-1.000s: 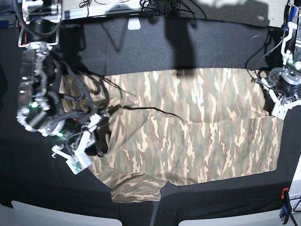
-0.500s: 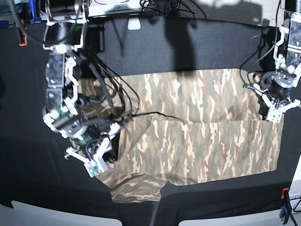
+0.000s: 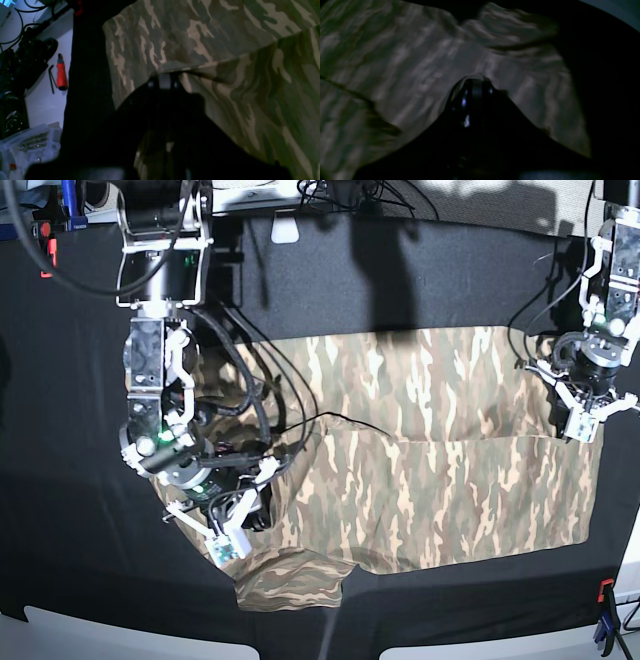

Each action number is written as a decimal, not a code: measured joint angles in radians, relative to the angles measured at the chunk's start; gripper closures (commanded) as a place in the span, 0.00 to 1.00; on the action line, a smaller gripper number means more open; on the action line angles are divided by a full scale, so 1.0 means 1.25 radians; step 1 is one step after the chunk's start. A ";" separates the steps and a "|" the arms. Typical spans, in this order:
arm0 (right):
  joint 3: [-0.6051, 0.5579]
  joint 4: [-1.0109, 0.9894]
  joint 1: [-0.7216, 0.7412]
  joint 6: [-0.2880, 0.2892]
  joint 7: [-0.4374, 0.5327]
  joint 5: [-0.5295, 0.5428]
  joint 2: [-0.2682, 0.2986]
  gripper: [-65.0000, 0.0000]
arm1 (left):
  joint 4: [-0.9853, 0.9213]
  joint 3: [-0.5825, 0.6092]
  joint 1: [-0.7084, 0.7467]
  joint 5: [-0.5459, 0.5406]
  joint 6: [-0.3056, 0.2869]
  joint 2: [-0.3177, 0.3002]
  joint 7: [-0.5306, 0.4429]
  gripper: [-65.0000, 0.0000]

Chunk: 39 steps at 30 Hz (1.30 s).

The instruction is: Layout the t-shirt on the table in an organized manner, then fold the t-shirt properly

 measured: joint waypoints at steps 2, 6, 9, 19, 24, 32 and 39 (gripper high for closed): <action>0.001 0.000 0.000 0.000 0.006 -0.047 0.001 0.75 | 0.000 0.000 -0.001 0.035 0.003 0.000 -0.003 0.89; 0.000 0.000 0.000 -0.127 0.094 -0.111 -0.002 0.58 | -0.019 0.000 -0.028 0.060 0.079 0.002 -0.031 0.68; 0.001 0.000 0.007 -0.184 0.135 -0.114 0.000 0.58 | -0.080 0.000 -0.078 0.063 0.093 0.000 -0.034 0.68; -0.002 0.000 0.022 -0.094 0.012 0.036 -0.027 0.59 | -0.214 0.000 -0.117 0.003 0.094 0.000 -0.027 0.68; 0.001 0.000 0.022 -0.057 0.011 0.061 -0.026 0.59 | -0.214 0.000 -0.117 -0.031 0.090 0.002 -0.027 0.68; 0.001 0.000 0.013 0.053 -0.136 0.155 -0.013 0.59 | -0.187 0.000 -0.115 -0.067 0.091 0.002 0.197 0.68; 0.002 0.000 -0.054 0.101 -0.161 0.133 0.003 0.59 | -0.037 0.000 -0.093 -0.108 0.093 0.002 0.224 0.68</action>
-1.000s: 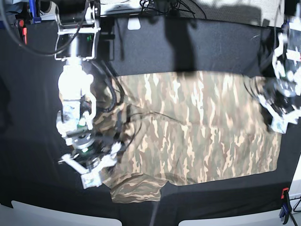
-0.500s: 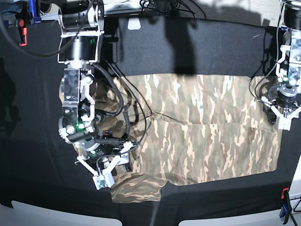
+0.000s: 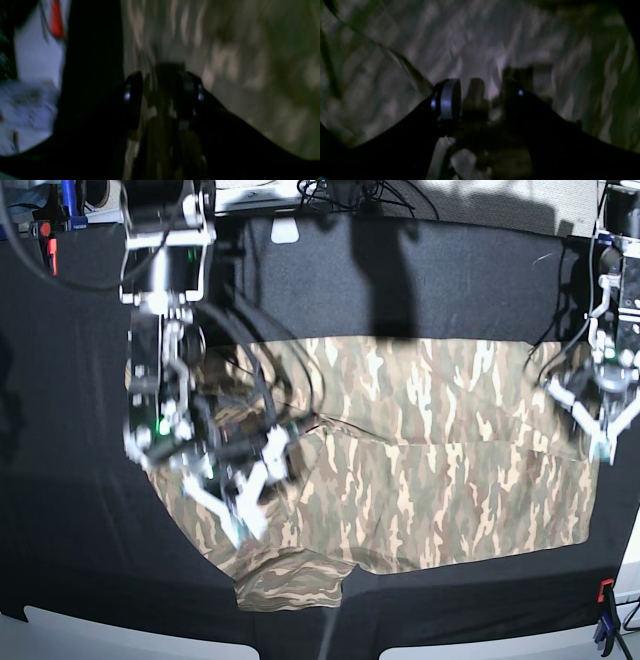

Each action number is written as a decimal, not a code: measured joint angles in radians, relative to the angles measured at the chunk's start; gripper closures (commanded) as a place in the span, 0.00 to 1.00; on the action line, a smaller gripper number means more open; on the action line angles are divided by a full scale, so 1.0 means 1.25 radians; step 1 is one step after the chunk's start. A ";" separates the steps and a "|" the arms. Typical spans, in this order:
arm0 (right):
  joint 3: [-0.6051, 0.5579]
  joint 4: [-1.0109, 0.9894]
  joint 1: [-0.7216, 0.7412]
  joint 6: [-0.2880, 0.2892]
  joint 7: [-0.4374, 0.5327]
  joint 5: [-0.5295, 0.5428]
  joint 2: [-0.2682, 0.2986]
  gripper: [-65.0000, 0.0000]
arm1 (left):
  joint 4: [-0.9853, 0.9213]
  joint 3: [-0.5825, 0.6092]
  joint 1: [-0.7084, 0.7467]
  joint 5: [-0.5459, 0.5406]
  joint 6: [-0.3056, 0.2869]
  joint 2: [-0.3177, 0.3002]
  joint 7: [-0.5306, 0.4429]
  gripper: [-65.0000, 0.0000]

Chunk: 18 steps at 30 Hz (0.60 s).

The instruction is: Layout the t-shirt on the table in an organized manner, then fold the t-shirt properly

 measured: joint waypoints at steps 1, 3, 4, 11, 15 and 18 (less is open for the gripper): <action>-0.006 0.000 -0.018 0.000 0.009 -0.005 0.012 0.59 | 0.023 0.000 0.009 0.000 0.000 -0.001 -0.001 0.68; -0.043 0.000 -0.042 0.001 0.036 -0.044 0.056 0.59 | 0.050 0.000 0.020 0.000 -0.003 0.000 0.002 0.68; -0.072 -0.001 -0.045 0.001 0.044 -0.057 0.085 0.59 | 0.056 0.000 0.021 0.000 -0.003 0.000 0.002 0.68; -0.396 0.000 0.022 0.004 0.228 -0.284 0.261 0.59 | 0.071 0.000 0.018 0.000 -0.001 -0.002 0.002 0.68; -0.534 0.000 0.085 0.005 0.261 -0.355 0.264 0.59 | 0.071 0.000 0.017 0.000 -0.001 -0.002 0.002 0.68; -0.594 0.000 0.115 -0.007 0.266 -0.375 0.251 0.59 | 0.071 0.000 0.018 0.000 -0.001 -0.002 0.002 0.68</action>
